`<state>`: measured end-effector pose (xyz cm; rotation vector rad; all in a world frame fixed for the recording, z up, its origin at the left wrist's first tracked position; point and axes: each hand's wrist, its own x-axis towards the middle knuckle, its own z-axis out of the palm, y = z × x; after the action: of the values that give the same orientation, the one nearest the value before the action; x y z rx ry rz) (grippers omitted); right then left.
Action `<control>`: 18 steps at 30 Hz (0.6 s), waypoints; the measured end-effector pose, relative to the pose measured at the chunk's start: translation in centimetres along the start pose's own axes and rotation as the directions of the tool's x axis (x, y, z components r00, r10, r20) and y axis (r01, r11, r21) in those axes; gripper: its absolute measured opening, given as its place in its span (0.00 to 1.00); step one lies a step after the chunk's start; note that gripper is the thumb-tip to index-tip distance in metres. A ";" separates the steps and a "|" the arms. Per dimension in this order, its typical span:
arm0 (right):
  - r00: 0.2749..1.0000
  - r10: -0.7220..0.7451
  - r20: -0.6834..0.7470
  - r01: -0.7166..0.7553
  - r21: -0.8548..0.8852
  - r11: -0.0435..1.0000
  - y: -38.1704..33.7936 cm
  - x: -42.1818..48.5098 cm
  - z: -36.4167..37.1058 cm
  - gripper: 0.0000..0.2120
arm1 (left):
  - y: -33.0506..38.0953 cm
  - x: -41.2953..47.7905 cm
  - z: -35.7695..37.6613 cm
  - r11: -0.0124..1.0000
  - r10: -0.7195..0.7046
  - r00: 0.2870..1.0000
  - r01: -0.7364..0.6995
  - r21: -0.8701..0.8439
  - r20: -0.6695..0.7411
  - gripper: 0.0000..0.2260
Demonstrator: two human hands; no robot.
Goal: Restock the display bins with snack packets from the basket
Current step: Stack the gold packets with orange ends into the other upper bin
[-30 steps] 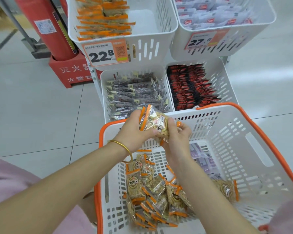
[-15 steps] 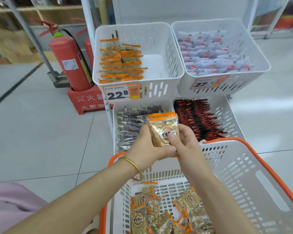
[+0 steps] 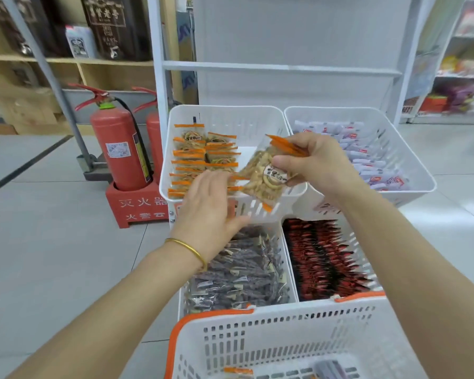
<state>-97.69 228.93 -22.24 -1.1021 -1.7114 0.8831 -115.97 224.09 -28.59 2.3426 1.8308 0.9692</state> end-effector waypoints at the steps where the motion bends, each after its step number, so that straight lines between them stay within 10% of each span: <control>1: 0.997 -0.042 -0.060 0.041 -0.017 0.999 0.3 1.3 -0.1 0.12 | -0.9 0.2 0.1 0.987 -0.001 1.000 -0.002 0.159 0.020 0.35; 9: 0.998 0.014 0.068 0.032 -0.634 0.772 5.3 4.8 2.5 0.08 | -2.6 -0.2 1.6 0.907 -0.128 0.972 0.035 0.419 0.195 0.41; 15: 0.843 0.399 0.361 -0.021 -0.719 0.694 2.5 4.9 3.3 0.17 | -3.1 -0.2 1.2 0.934 -0.099 0.973 0.019 0.356 0.208 0.41; 18: 0.905 0.324 0.274 -0.082 -0.637 0.767 1.6 4.2 2.1 0.17 | -3.0 -0.7 0.5 0.956 -0.023 0.991 -0.016 0.294 0.129 0.39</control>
<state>-100.02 233.19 -23.16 -1.6666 -2.3256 0.7030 -118.43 224.62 -30.45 2.4901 2.0482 0.5555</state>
